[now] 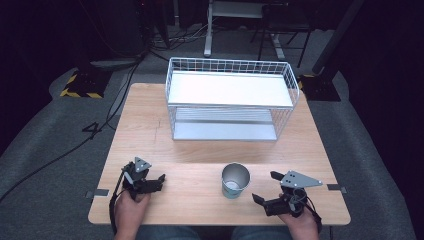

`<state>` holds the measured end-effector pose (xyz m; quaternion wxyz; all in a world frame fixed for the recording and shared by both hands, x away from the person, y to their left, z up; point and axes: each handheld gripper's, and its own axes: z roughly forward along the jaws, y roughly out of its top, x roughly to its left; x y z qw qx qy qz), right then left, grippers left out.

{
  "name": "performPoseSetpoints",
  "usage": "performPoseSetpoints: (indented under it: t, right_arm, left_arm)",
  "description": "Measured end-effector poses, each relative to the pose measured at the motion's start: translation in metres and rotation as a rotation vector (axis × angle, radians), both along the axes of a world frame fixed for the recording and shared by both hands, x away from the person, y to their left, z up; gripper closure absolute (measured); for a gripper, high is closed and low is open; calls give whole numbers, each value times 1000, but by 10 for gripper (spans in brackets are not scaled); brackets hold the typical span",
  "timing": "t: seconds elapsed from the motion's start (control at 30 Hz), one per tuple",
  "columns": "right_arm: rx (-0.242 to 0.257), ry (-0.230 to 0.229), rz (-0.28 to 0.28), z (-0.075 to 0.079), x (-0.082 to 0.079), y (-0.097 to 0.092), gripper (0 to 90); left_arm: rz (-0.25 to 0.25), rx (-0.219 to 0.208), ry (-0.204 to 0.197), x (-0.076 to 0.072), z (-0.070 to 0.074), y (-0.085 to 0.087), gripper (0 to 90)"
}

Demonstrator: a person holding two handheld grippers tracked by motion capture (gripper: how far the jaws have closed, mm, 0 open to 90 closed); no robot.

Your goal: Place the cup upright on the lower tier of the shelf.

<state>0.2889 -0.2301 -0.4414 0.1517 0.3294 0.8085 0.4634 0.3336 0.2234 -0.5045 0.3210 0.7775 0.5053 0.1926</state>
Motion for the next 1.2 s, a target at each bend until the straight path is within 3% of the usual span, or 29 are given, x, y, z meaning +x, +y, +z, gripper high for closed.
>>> performPoseSetpoints:
  t: [0.53,0.83,0.97,1.03,1.1,1.17,1.2]
  right_arm:
    - [2,48,102,-21,0,48,0]
    - [34,75,78,-41,10,64,0]
    - [28,66,55,-47,12,68,0]
    - [25,48,14,-51,13,71,2]
    - [36,51,9,-52,14,71,16]
    - [63,57,18,-55,14,72,84]
    - [54,55,7,-55,14,73,109]
  left_arm:
    - [1,1,1,0,0,0,153]
    - [1,1,1,0,0,0,153]
    - [0,1,1,0,0,0,153]
    - [1,1,1,0,0,0,153]
    - [1,1,1,0,0,0,153]
    - [0,1,1,0,0,0,153]
    - [1,1,1,0,0,0,153]
